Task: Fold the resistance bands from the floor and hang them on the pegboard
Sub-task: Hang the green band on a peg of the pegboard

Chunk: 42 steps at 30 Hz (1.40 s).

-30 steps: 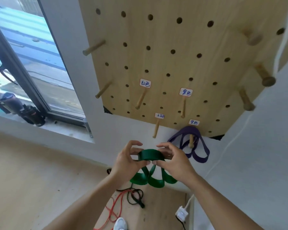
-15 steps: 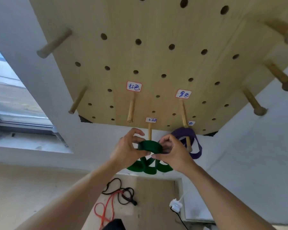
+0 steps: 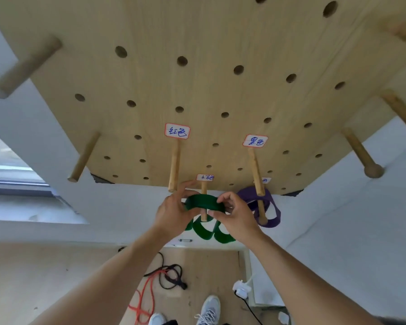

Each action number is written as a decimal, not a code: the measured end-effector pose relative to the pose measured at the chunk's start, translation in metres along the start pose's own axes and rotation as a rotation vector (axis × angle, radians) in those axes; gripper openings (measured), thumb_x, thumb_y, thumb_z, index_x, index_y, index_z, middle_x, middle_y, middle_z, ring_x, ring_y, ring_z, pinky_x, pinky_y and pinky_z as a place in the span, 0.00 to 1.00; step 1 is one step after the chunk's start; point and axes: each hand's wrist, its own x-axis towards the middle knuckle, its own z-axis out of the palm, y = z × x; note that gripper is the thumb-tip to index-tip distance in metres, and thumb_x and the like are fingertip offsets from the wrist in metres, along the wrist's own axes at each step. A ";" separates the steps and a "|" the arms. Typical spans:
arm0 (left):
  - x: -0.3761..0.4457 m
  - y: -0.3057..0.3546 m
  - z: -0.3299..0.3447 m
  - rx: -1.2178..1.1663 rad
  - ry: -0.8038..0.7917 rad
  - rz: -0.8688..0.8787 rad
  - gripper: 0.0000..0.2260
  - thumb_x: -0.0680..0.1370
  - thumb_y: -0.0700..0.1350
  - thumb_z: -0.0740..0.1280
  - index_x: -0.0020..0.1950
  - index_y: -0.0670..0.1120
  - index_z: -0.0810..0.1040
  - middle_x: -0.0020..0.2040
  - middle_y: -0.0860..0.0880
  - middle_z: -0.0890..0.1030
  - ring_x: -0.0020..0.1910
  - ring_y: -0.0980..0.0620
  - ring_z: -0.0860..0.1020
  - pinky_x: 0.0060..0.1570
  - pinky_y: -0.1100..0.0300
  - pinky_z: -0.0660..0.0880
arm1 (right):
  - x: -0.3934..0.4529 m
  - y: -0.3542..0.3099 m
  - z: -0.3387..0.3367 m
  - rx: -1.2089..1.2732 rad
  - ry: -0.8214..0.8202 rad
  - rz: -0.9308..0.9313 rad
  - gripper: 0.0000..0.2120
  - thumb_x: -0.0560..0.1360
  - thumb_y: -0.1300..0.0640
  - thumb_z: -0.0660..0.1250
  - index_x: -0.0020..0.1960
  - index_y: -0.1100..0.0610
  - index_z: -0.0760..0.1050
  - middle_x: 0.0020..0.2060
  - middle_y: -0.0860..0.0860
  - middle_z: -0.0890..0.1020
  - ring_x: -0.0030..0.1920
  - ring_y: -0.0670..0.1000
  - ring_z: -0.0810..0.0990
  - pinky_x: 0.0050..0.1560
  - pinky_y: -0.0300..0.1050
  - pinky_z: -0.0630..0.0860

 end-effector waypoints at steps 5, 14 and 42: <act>0.012 -0.009 0.001 -0.020 0.015 -0.018 0.22 0.73 0.53 0.76 0.65 0.60 0.75 0.59 0.60 0.82 0.57 0.54 0.81 0.58 0.46 0.80 | 0.018 0.008 0.010 0.129 -0.031 -0.003 0.15 0.74 0.62 0.78 0.51 0.52 0.74 0.50 0.48 0.86 0.56 0.50 0.85 0.64 0.53 0.79; 0.011 -0.003 0.002 -0.004 0.106 0.099 0.17 0.74 0.42 0.76 0.62 0.52 0.84 0.53 0.58 0.82 0.53 0.52 0.82 0.59 0.51 0.79 | 0.031 0.024 0.014 0.391 -0.078 0.073 0.16 0.70 0.65 0.80 0.49 0.52 0.76 0.55 0.61 0.85 0.63 0.65 0.81 0.69 0.61 0.76; -0.036 -0.011 0.039 0.254 0.120 0.237 0.41 0.70 0.26 0.64 0.81 0.48 0.61 0.81 0.53 0.59 0.81 0.54 0.57 0.75 0.54 0.67 | 0.026 0.020 0.040 0.631 0.141 0.190 0.12 0.77 0.68 0.73 0.55 0.53 0.79 0.58 0.53 0.86 0.59 0.53 0.85 0.65 0.54 0.80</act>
